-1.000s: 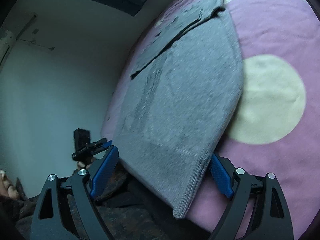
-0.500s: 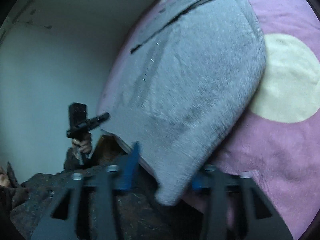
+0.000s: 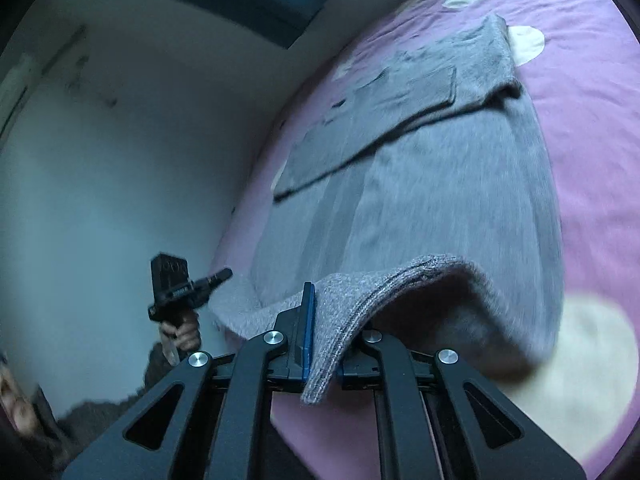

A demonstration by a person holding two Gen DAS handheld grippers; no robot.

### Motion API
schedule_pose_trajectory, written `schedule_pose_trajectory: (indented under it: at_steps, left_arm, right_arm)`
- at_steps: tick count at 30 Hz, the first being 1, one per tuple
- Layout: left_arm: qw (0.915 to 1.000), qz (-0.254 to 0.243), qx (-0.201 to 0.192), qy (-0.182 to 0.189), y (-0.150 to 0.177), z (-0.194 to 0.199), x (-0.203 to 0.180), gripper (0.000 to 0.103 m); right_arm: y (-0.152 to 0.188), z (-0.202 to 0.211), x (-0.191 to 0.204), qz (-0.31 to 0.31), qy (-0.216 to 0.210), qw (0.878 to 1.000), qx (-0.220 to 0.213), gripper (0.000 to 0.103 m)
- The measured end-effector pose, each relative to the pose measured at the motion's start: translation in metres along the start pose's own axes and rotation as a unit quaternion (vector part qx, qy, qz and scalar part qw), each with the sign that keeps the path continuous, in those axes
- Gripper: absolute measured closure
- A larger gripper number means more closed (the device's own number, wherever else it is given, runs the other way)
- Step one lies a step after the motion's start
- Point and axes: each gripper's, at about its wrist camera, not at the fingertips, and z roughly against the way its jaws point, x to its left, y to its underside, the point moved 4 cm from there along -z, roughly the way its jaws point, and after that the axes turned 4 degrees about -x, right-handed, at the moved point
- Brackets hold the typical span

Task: Fold small clothes
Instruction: 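Grasp the hem with the right tool while the left tool grasps the hem too, then lift the hem over the body toward the collar and open both tools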

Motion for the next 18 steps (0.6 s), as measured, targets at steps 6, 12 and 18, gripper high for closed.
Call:
schedule_pose_trajectory:
  at_steps: [6,12,18]
  left_arm:
    - [0.9997,0.014,0.014,-0.014,-0.035,-0.046,0.021,0.098]
    - [1.0,0.005,0.001,0.005,-0.047,-0.034,0.026,0.058]
    - [0.9976,-0.062,-0.009,-0.03,-0.055,-0.032,0.022,0.047]
  right_arm:
    - [-0.032,-0.023,-0.048,-0.066,0.008,0.998,-0.017,0.095]
    - [-0.036,-0.004,-0.053,-0.079,-0.032,0.996,-0.028,0.065]
    - [-0.049,0.006,-0.042,-0.014,0.019,0.999,-0.036,0.047]
